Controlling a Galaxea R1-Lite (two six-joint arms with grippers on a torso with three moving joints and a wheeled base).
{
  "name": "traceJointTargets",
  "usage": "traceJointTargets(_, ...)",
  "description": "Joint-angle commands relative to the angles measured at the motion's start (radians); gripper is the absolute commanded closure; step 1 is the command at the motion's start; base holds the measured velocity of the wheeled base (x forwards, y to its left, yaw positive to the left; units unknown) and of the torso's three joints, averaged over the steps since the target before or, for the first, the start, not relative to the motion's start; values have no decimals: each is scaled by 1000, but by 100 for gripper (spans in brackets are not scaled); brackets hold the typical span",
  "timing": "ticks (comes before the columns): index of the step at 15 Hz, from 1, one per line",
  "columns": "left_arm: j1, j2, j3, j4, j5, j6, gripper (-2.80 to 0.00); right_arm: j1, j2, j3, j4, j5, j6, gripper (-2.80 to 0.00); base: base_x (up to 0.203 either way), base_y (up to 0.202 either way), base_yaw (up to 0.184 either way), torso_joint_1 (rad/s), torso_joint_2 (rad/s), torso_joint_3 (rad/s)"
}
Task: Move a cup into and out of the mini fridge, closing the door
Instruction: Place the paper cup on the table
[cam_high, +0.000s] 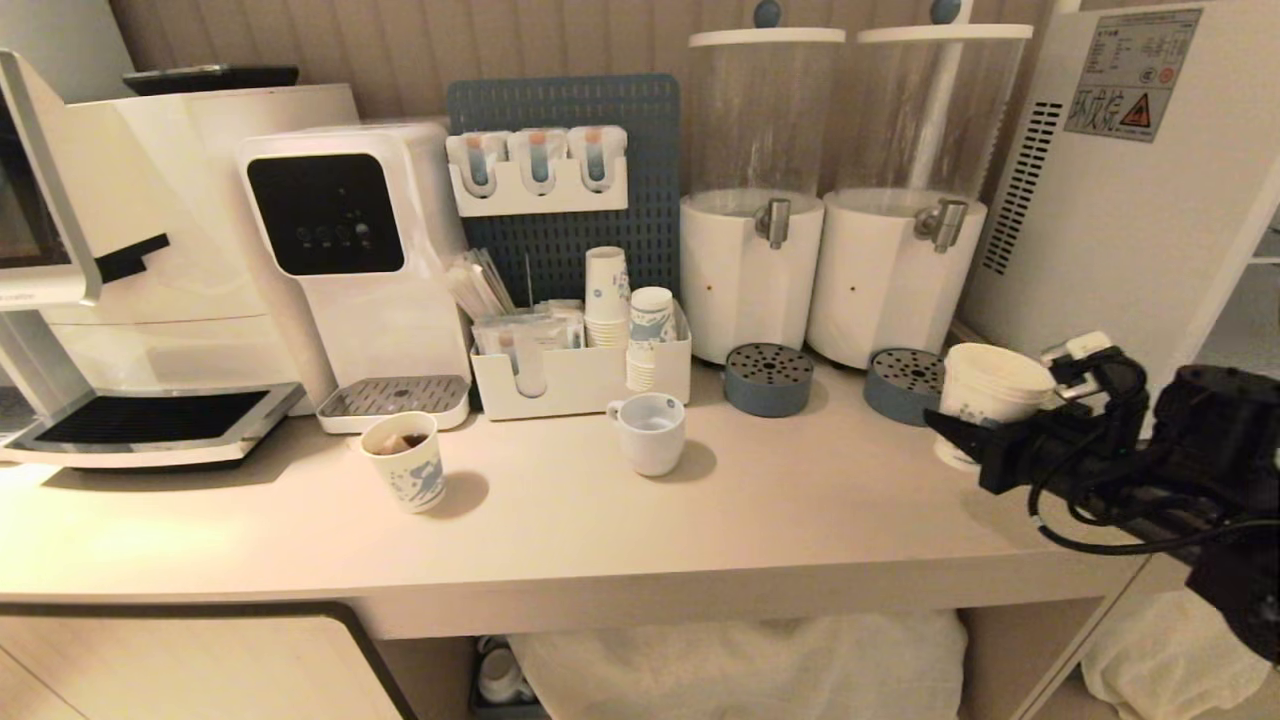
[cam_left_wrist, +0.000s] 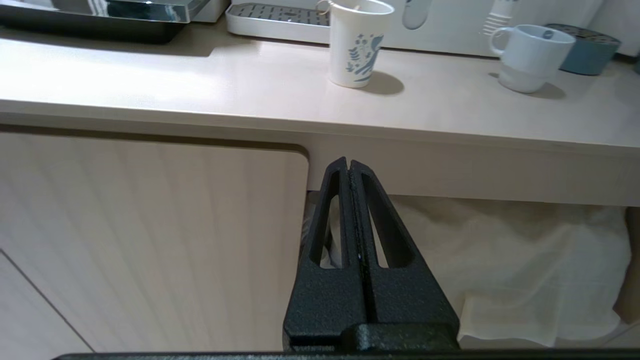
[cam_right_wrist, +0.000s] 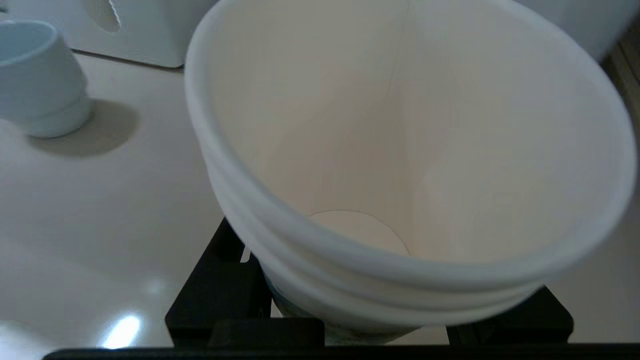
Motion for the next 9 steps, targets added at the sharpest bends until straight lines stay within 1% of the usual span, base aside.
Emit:
traceJointTargets(1, 0, -3, 40, 0, 4, -4, 0, 30, 170, -38, -71, -5, -13, 0, 0, 0, 0, 0, 0, 0)
traceJointTargets(3, 0, -3, 40, 0, 5, -4, 0, 71, 219, -68, -82, -12, -21, 0, 0, 0, 0, 0, 0, 0)
traceJointTargets(6, 2, -3, 40, 0, 4, -4, 0, 82, 288, -91, -82, -29, -21, 0, 0, 0, 0, 0, 0, 0)
traceJointTargets(8, 1, -3, 40, 0, 4, -2, 0, 81, 345, -104, -105, -80, -21, 0, 0, 0, 0, 0, 0, 0)
traceJointTargets(9, 0, -3, 40, 0, 4, -1, 0, 81, 355, -112, -113, -91, -20, 0, 0, 0, 0, 0, 0, 0)
